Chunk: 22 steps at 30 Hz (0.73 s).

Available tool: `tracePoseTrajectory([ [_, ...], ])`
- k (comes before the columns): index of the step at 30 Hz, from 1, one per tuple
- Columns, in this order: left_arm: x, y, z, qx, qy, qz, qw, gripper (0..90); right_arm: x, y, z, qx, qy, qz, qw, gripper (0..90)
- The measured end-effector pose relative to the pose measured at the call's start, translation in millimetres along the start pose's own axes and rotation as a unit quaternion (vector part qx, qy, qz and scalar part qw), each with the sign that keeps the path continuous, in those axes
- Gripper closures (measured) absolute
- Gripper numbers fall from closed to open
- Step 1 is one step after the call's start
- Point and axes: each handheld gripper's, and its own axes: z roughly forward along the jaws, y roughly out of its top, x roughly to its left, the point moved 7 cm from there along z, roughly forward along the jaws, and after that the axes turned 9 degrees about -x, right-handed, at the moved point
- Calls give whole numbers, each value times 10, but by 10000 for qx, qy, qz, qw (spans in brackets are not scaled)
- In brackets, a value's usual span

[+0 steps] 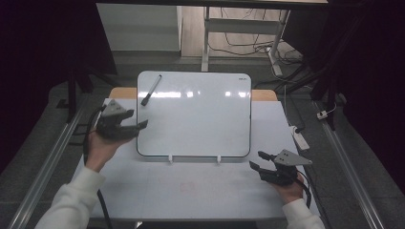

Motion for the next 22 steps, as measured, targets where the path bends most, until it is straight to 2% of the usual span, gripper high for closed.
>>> tracePoseTrajectory([
  [2, -87, -174, -109, -59, -134, -109, 9998, 333, -17, -11, 3, 5, 8, 0, 10000, 445],
  [6, -270, -524, -278, -21, -378, -232, 9990, 322, -46, -30, 15, 24, -4, 17, 10000, 440],
  [10, -375, -768, -357, 27, -568, -361, 9977, 312, -45, -26, 20, 29, 11, -23, 10000, 438],
  [16, -398, -920, -375, 66, -586, -410, 9974, 309, -32, 68, 14, -53, 39, -108, 9999, 435],
  [22, -438, -1009, -363, 71, -663, -465, 9967, 302, -19, 54, 18, 2, 40, -117, 9999, 431],
])
